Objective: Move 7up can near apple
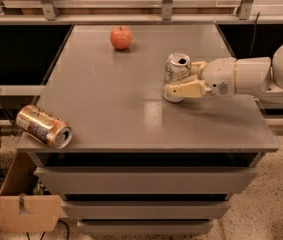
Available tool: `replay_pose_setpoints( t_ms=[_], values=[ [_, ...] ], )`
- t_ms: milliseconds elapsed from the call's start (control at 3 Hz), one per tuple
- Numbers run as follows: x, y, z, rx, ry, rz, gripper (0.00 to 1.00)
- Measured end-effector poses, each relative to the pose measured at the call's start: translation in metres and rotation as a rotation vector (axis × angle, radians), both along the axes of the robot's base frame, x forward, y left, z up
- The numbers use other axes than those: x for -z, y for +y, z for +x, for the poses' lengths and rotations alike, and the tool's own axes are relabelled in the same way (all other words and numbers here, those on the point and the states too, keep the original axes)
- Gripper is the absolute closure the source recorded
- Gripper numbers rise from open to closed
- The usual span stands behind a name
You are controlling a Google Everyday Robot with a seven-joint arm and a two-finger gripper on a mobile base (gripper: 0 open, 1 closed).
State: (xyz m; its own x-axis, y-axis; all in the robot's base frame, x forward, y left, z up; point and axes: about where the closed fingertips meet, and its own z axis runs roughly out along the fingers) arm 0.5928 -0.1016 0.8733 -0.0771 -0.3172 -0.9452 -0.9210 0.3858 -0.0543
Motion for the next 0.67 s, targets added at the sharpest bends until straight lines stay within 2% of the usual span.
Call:
replay_pose_setpoints(
  t_ms=[333,667],
  values=[
    [-0.004,-0.001,0.002,-0.005,-0.01,0.007,0.85],
    [-0.025,-0.002,0.01,-0.009,-0.048,0.02,1.0]
  ],
)
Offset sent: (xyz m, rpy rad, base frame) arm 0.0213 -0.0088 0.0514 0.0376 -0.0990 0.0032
